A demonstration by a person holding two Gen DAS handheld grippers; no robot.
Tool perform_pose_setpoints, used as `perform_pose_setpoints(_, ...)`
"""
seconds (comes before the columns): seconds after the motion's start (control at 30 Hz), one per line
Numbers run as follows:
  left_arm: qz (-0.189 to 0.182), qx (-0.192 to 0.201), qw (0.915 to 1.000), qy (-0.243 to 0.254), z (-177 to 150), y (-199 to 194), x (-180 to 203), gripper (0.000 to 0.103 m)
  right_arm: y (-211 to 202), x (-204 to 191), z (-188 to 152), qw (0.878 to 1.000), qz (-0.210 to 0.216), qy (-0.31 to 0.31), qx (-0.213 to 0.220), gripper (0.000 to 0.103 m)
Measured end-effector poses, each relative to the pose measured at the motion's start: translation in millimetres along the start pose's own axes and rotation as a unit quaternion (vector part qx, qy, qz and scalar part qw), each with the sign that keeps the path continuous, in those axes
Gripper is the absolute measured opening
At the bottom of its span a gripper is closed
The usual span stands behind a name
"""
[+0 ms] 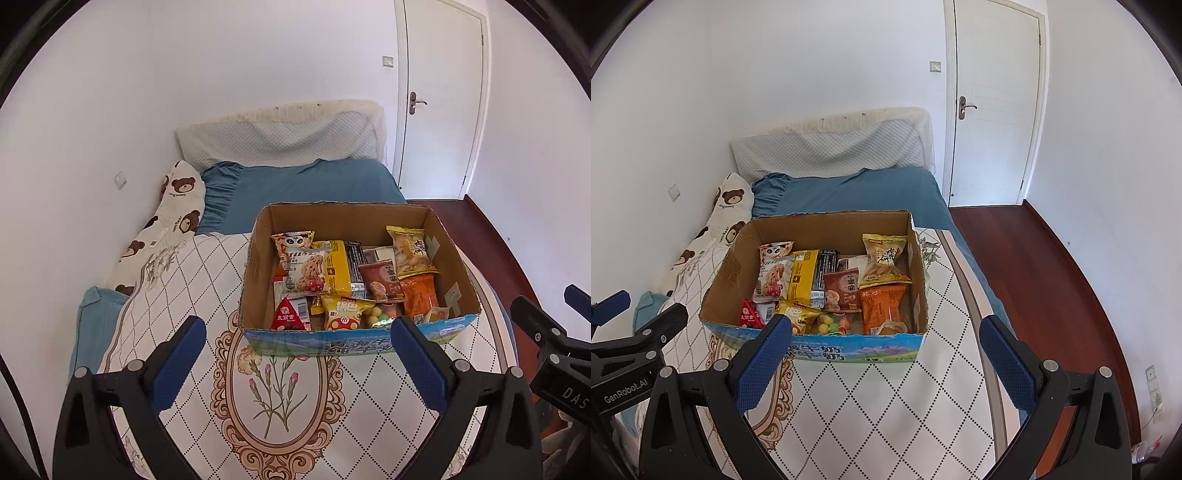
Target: Organize snacks
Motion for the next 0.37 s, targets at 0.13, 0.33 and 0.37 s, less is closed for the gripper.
perform_pose_setpoints(0.13, 0.000, 0.000, 1.0000, 0.005, -1.1, 1.6, 2.6, 0.103, 1.0, -1.3, 0.3, 1.000, 0.003, 0.001, -0.001, 0.103)
perform_pose_setpoints(0.33, -0.003, 0.012, 0.9999, 0.010, -3.1, -1.2, 6.5, 0.103, 1.5, -1.9, 0.1, 1.000, 0.003, 0.000, -0.001, 0.103)
perform_pose_setpoints(0.37, -0.003, 0.014, 0.9998, 0.011, -3.0, -1.5, 6.9, 0.103, 1.5, -2.1, 0.3, 1.000, 0.003, 0.001, 0.000, 0.103)
Point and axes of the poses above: each gripper's, at about its wrist camera, not at the fingertips, and y roughly the way its jaws point, x to its right, z to its top, the point moved 5 cm from there along y, roughly the way its jaws point, and after that the axes turned 10 degrees about -y, right-handed, at the moved point
